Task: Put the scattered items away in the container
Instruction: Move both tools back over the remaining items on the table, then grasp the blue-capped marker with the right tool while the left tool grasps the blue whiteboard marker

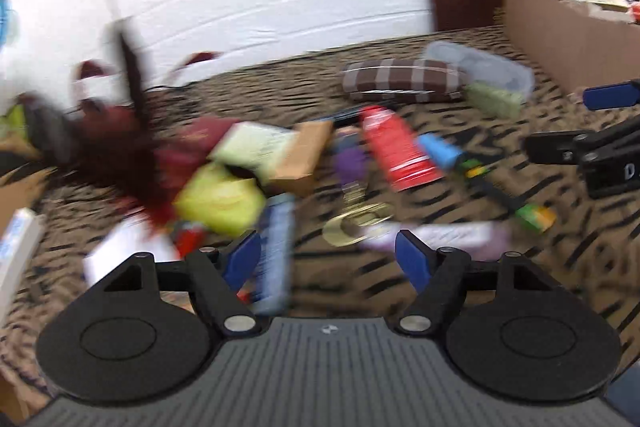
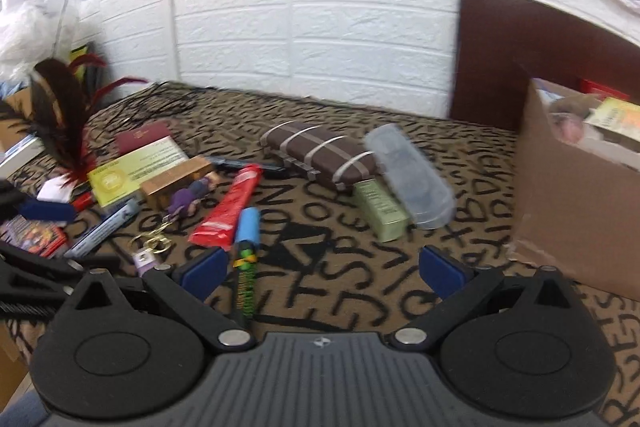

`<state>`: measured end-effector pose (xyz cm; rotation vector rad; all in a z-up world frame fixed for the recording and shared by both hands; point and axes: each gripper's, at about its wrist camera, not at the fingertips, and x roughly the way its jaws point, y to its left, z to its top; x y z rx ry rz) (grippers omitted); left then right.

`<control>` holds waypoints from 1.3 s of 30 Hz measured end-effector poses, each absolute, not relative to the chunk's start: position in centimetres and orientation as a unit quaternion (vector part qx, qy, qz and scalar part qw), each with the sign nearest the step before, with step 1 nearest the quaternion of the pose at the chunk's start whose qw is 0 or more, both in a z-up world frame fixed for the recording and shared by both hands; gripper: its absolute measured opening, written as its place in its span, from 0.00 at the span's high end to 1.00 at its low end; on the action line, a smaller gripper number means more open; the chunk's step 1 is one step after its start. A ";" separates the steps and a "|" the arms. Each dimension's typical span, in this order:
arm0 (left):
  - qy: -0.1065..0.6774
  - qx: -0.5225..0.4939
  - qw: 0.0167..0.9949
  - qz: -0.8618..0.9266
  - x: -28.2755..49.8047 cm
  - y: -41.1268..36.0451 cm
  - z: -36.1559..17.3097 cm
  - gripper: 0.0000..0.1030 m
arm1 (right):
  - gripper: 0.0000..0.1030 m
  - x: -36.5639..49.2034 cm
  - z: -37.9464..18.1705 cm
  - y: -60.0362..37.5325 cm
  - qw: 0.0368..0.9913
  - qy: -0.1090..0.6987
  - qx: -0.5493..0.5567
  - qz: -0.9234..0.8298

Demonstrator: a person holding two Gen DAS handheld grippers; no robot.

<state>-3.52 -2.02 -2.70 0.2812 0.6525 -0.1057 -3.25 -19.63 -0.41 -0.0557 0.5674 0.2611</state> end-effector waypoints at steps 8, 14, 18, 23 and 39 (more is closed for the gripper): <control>0.330 0.119 0.935 -0.047 -4.2 0.8 -3.4 0.25 | 0.00 -3.4 -1.9 -15.5 0.938 0.292 -0.072 0.170; 0.314 0.156 0.936 -0.032 -2.5 -0.5 -4.7 0.25 | 0.00 -3.3 -2.1 -14.7 0.936 0.294 -0.090 0.170; 0.340 0.115 0.932 -0.038 -0.3 0.5 -5.8 0.25 | 0.00 -3.2 -2.0 -15.2 0.941 0.288 -0.080 0.160; 0.345 0.085 0.931 -0.087 -0.1 0.6 -5.2 0.84 | 0.01 -2.4 -2.5 -15.9 0.945 0.285 -0.079 0.138; 0.333 0.100 0.928 -0.132 -0.8 0.2 -5.5 0.82 | 0.30 3.3 -3.9 -14.5 0.919 0.327 -0.078 0.207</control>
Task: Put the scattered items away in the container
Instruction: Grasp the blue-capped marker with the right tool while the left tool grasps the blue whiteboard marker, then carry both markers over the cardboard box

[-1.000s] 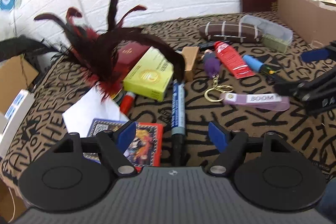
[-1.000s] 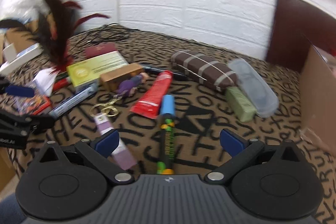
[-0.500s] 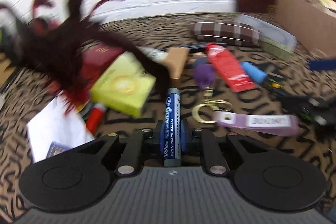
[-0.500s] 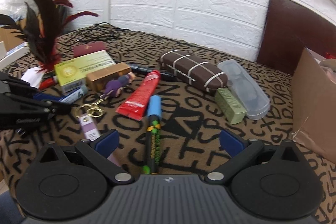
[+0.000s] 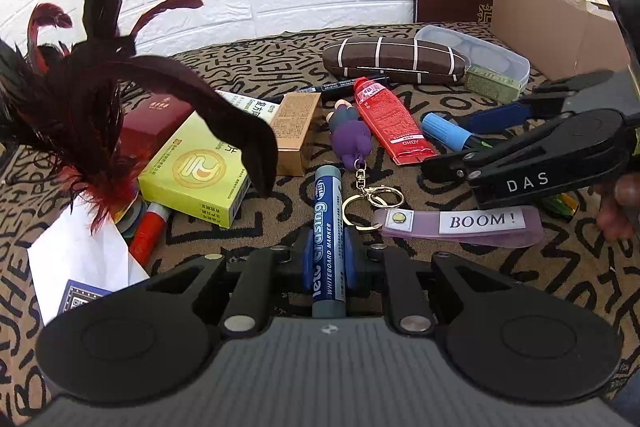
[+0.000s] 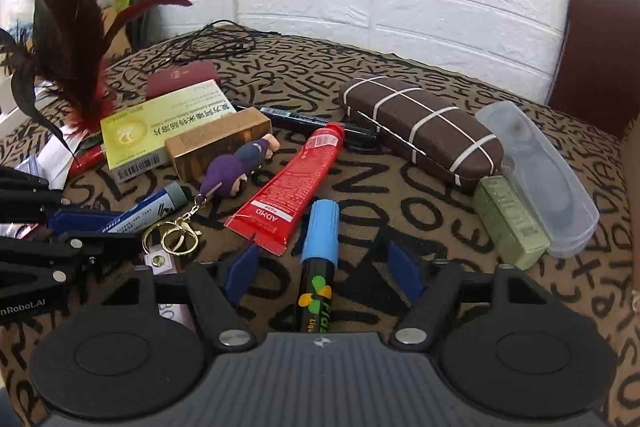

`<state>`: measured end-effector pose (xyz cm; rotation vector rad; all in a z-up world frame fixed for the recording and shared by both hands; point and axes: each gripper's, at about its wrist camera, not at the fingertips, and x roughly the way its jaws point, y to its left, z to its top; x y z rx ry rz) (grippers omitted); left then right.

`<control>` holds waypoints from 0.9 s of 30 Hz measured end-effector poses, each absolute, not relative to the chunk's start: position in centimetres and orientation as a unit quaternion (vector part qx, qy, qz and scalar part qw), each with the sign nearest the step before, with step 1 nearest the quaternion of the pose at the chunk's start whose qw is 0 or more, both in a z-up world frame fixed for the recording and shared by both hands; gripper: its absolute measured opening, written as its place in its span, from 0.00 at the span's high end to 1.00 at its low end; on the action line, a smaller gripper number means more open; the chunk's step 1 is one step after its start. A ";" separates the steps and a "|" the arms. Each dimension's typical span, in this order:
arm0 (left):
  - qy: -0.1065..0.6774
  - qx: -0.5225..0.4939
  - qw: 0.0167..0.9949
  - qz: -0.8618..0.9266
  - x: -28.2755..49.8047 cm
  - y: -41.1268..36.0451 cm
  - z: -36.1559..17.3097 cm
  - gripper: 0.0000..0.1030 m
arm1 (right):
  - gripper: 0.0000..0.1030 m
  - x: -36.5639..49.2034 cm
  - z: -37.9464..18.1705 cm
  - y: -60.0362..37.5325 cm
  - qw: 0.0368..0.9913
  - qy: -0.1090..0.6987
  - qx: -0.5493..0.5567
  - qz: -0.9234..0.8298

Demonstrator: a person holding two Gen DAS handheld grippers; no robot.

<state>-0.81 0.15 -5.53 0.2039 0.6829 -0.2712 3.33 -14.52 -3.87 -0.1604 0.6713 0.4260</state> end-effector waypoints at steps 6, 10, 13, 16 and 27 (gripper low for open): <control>0.334 0.086 0.929 -0.134 -0.7 0.4 -5.6 0.82 | 0.34 2.5 -4.0 -14.7 0.921 0.322 -0.073 0.208; 0.330 0.084 0.931 -0.134 -0.7 0.4 -5.6 0.83 | 0.80 1.6 -3.5 -13.9 0.921 0.307 -0.097 0.219; 0.325 0.073 0.933 -0.135 -0.8 0.7 -5.4 0.83 | 0.84 0.5 -3.5 -13.0 0.919 0.290 -0.151 0.221; 0.311 0.053 0.937 -0.149 -1.1 1.0 -4.6 0.83 | 0.84 0.3 -2.8 -13.6 0.920 0.289 -0.137 0.226; 0.219 0.062 0.951 -0.211 -0.8 -1.5 2.4 0.83 | 0.84 0.0 3.5 -18.6 0.954 0.215 -0.066 0.197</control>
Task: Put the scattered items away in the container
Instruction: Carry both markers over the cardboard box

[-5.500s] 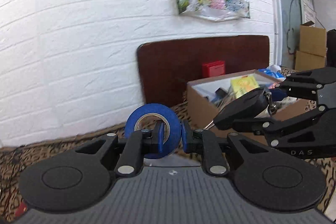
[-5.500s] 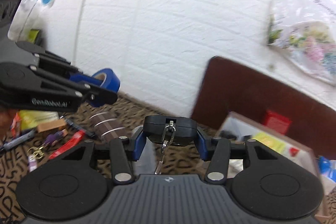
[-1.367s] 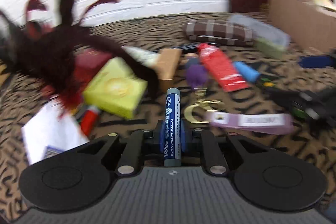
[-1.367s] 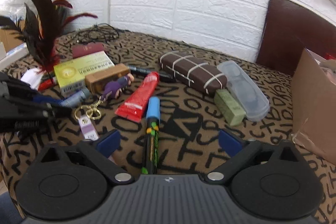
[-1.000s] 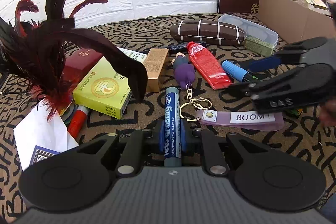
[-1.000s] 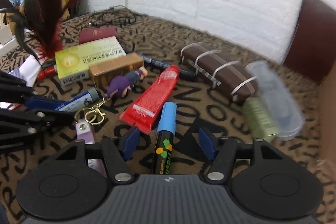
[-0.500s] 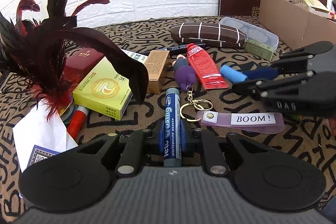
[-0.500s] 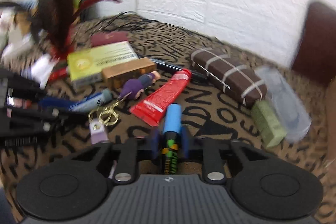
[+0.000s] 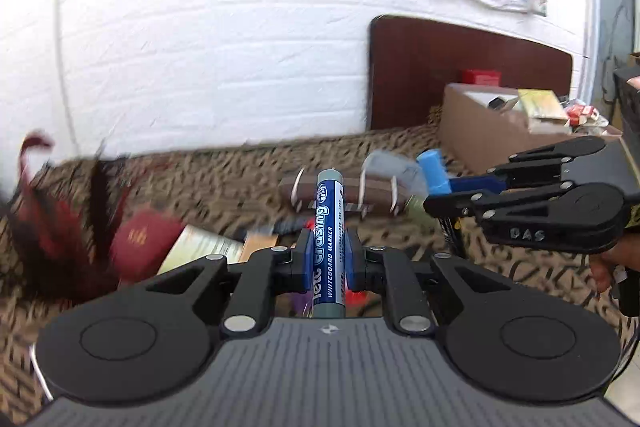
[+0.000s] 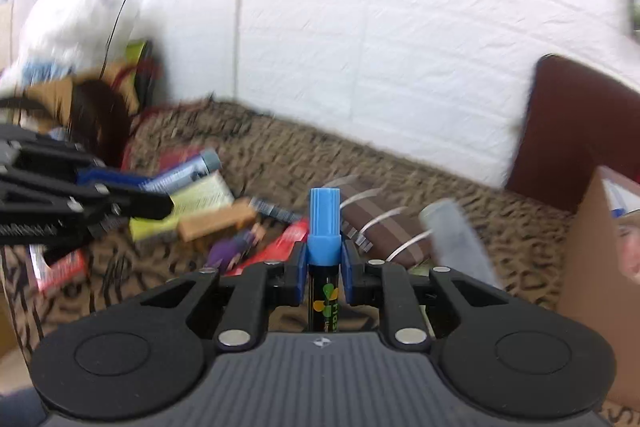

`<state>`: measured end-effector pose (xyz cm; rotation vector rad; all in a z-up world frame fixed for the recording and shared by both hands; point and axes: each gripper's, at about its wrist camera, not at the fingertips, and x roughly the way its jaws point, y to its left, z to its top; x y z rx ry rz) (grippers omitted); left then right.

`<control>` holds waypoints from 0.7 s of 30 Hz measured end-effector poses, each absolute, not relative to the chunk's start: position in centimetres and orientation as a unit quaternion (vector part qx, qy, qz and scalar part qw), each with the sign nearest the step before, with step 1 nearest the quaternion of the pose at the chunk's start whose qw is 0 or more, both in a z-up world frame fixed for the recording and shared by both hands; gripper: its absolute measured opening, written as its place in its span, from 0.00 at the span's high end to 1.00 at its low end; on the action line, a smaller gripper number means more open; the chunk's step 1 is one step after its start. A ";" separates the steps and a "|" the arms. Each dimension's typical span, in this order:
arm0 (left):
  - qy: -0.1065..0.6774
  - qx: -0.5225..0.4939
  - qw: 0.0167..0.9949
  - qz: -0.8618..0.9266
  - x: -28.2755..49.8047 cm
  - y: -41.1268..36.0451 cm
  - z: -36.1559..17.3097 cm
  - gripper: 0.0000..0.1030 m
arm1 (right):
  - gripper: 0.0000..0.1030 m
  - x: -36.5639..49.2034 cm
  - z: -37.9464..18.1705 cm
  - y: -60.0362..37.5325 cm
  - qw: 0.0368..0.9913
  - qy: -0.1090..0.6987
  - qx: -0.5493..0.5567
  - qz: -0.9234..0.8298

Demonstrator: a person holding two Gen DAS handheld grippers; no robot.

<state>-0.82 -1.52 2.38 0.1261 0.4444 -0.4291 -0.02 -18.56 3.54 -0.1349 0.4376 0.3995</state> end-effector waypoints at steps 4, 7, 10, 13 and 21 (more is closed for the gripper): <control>0.201 0.073 0.948 -0.235 1.1 -4.4 4.3 0.83 | 0.84 -0.4 5.5 -21.5 0.967 0.183 -0.037 0.174; 0.191 0.083 0.945 -0.251 2.4 -7.3 5.3 0.83 | 0.84 -0.5 6.6 -23.7 0.974 0.163 -0.022 0.154; 0.178 0.089 0.940 -0.277 3.8 -10.4 6.6 0.83 | 0.84 -0.4 8.0 -26.2 0.980 0.147 -0.019 0.131; 0.162 0.093 0.933 -0.307 5.1 -13.8 7.8 0.83 | 0.84 -0.3 9.7 -29.4 0.986 0.128 -0.015 0.103; 0.154 0.104 0.911 -0.368 8.7 -22.1 8.8 0.83 | 0.84 1.0 13.7 -39.9 0.996 0.089 0.008 0.000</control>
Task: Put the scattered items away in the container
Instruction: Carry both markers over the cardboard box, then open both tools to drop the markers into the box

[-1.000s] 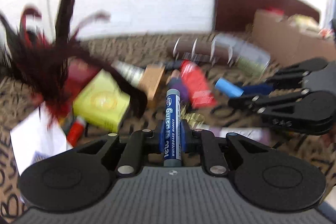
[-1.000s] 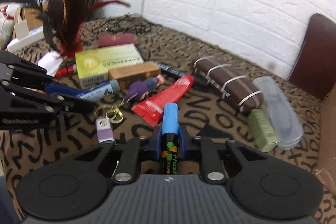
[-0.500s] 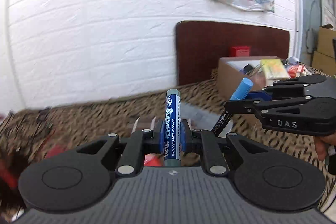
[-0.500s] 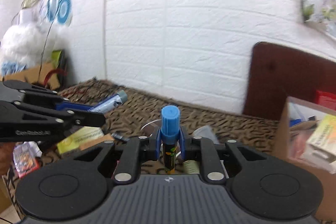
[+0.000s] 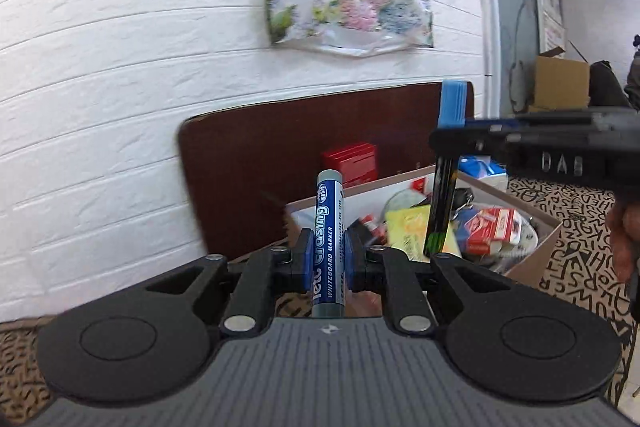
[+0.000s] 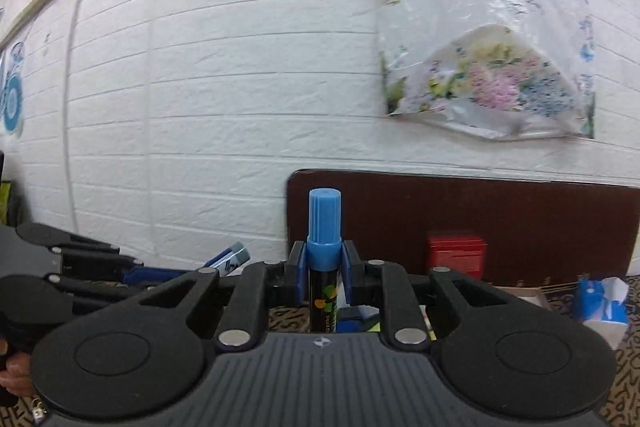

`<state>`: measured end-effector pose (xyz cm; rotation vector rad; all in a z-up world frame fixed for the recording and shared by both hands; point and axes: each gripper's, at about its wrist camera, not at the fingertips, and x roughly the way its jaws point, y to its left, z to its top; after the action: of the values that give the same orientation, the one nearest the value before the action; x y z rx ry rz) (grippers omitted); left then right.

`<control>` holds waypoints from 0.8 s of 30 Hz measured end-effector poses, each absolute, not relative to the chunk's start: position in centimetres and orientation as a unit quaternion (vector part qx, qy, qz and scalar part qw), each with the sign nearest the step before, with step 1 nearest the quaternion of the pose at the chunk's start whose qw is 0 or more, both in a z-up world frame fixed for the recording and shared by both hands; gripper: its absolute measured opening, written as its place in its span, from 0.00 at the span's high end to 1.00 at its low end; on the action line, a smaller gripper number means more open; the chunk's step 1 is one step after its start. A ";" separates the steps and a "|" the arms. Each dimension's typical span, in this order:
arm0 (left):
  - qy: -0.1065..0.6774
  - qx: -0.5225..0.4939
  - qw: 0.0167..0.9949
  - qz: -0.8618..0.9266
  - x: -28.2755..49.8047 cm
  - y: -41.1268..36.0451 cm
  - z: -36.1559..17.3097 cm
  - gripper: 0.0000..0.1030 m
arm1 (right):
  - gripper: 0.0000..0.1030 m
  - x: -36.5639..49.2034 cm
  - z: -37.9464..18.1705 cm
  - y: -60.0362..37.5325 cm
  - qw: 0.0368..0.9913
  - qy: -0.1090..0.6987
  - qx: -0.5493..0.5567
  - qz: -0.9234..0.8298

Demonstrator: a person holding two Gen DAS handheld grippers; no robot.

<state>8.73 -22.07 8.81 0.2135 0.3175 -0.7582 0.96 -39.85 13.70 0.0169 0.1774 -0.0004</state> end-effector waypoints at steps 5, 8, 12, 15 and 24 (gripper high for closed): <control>0.178 0.111 0.900 -0.382 10.5 -25.9 7.7 0.83 | 0.84 3.4 13.2 -44.7 0.992 0.110 -0.006 -0.057; 0.196 0.126 0.896 -0.379 11.1 -27.5 6.4 0.83 | 0.84 4.9 11.8 -46.1 0.988 0.133 -0.015 -0.074; 0.215 0.142 0.890 -0.376 11.7 -28.6 5.1 0.82 | 0.83 6.2 10.0 -46.8 0.984 0.160 -0.015 -0.074; 0.214 0.147 0.891 -0.372 11.7 -28.8 4.7 0.80 | 0.81 6.8 9.0 -46.7 0.982 0.175 -0.010 -0.070; 0.203 0.141 0.898 -0.364 11.2 -27.9 5.5 0.26 | 0.53 5.0 8.4 -46.6 0.982 0.172 0.022 -0.076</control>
<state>11.18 -27.88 5.53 0.2922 0.4213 -0.7539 4.98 -46.58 8.36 0.0451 0.3470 -0.1528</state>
